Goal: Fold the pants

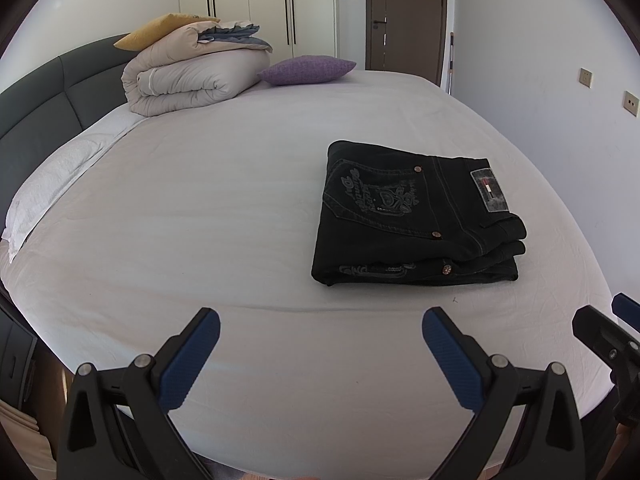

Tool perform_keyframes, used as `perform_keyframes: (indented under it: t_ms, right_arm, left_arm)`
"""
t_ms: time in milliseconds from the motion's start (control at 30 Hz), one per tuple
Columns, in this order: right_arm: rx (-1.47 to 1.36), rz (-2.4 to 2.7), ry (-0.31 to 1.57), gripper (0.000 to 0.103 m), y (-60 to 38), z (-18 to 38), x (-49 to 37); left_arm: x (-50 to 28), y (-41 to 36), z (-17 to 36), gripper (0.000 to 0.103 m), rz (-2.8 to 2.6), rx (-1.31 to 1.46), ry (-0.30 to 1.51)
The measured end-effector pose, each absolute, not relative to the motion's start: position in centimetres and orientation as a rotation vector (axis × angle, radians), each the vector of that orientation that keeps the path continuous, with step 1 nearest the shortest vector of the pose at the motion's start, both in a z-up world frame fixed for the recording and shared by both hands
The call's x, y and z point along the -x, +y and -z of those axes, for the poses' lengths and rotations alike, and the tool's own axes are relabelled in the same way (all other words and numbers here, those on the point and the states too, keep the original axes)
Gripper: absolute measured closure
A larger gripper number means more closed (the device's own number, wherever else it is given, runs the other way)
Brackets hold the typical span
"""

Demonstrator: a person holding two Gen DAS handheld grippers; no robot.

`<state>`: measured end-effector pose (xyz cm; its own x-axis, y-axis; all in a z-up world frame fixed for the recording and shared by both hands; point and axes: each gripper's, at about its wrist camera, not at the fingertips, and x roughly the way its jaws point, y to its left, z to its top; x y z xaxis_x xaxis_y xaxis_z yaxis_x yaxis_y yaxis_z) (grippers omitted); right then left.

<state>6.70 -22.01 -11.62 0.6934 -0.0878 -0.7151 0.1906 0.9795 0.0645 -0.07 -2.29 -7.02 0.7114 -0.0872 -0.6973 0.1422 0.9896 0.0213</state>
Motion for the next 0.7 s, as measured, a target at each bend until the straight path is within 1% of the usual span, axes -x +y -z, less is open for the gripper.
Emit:
perform_keyframes:
  t_ms: [700]
  right_arm:
    - [-0.140, 0.154, 0.797, 0.000, -21.76, 12.34, -6.46]
  left_arm:
    - [0.28, -2.30, 7.36, 0.000, 0.130, -0.073, 0.774]
